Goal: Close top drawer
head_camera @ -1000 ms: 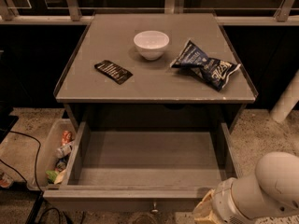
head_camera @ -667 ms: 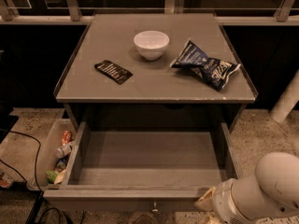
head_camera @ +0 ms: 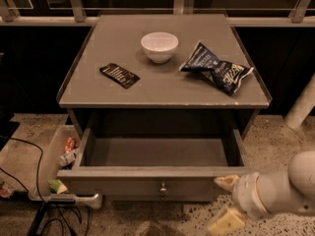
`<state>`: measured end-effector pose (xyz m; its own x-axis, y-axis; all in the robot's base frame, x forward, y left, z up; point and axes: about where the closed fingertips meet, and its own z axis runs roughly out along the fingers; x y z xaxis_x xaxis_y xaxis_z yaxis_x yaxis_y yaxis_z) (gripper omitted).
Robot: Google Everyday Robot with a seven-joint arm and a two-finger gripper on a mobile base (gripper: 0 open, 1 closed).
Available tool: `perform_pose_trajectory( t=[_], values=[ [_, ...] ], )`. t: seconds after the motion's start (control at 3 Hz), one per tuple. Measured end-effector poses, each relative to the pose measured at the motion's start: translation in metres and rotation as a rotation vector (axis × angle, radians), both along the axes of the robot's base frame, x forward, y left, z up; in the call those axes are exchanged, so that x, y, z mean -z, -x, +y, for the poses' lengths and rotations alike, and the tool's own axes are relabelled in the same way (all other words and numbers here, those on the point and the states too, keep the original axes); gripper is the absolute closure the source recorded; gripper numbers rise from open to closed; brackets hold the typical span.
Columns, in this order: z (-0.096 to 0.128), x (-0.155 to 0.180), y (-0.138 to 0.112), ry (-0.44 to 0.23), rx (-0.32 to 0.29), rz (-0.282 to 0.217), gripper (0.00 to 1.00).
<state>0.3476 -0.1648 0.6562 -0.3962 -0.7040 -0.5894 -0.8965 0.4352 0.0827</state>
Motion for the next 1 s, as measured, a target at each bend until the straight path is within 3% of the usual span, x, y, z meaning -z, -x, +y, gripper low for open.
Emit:
perform_pose_trajectory(
  t=[0.33, 0.67, 1.0],
  values=[
    [-0.010, -0.001, -0.042, -0.092, 0.037, -0.055, 0.42],
    [-0.020, 0.002, -0.085, -0.120, 0.075, -0.095, 0.65],
    [-0.027, -0.004, -0.111, -0.103, 0.099, -0.127, 0.88]
  ],
)
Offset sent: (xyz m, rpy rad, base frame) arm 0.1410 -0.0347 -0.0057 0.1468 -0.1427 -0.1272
